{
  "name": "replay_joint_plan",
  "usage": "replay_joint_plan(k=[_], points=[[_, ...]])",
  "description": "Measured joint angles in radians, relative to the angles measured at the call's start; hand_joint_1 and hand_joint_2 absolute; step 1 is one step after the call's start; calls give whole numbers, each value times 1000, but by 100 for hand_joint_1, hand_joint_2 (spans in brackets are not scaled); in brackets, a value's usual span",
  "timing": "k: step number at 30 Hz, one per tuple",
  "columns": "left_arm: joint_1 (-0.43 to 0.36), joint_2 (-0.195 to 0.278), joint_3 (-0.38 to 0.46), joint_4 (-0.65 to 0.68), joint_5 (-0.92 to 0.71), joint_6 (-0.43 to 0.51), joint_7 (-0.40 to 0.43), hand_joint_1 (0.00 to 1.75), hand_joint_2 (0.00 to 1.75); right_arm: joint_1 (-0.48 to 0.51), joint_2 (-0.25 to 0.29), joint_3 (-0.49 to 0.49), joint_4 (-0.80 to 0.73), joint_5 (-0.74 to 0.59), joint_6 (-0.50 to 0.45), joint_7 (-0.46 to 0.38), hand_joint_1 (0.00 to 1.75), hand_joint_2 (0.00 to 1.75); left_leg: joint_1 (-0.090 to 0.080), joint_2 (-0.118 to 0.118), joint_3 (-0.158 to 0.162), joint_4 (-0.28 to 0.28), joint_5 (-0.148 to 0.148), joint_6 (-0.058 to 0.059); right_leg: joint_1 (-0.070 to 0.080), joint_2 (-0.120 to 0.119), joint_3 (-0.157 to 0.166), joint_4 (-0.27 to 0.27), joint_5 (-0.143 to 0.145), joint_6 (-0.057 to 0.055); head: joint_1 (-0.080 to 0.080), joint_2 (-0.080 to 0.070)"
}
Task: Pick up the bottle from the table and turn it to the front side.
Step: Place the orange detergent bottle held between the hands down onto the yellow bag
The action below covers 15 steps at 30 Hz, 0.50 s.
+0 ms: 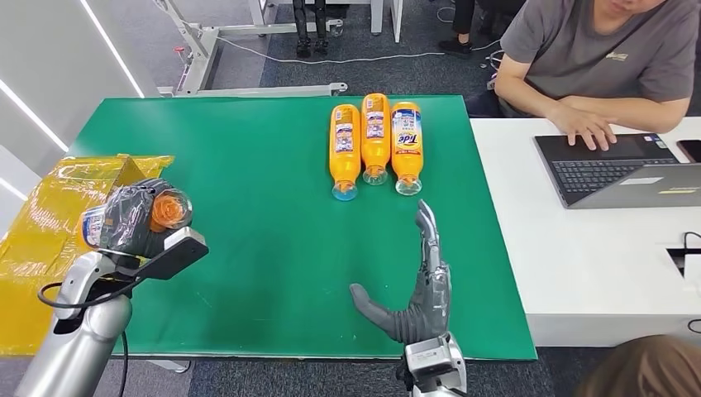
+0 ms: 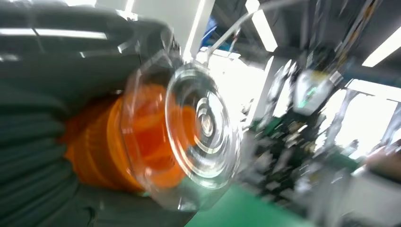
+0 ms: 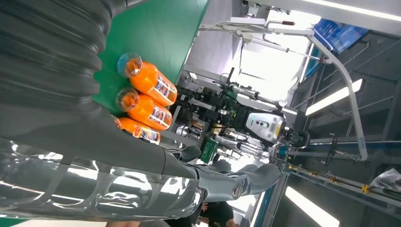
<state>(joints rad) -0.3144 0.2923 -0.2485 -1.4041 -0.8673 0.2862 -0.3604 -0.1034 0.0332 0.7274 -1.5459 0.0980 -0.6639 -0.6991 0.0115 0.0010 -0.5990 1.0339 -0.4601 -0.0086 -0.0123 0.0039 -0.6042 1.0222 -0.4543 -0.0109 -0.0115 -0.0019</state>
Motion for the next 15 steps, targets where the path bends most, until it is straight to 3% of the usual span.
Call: replay_joint_plan(k=[7,15], points=[[-116,53,-13,272,-86,-19,-16,175,175,22,-1,-25,-24,-6,22,0,0,175,0,0,0,0,1,-1,0,1,0,0,0,0,0,0],[-229,80,-123,582,-249,-47,-20,175,175,26,12,-59,-34,13,81,0,0,175,0,0,0,0,1,-1,0,1,0,0,0,0,0,0]])
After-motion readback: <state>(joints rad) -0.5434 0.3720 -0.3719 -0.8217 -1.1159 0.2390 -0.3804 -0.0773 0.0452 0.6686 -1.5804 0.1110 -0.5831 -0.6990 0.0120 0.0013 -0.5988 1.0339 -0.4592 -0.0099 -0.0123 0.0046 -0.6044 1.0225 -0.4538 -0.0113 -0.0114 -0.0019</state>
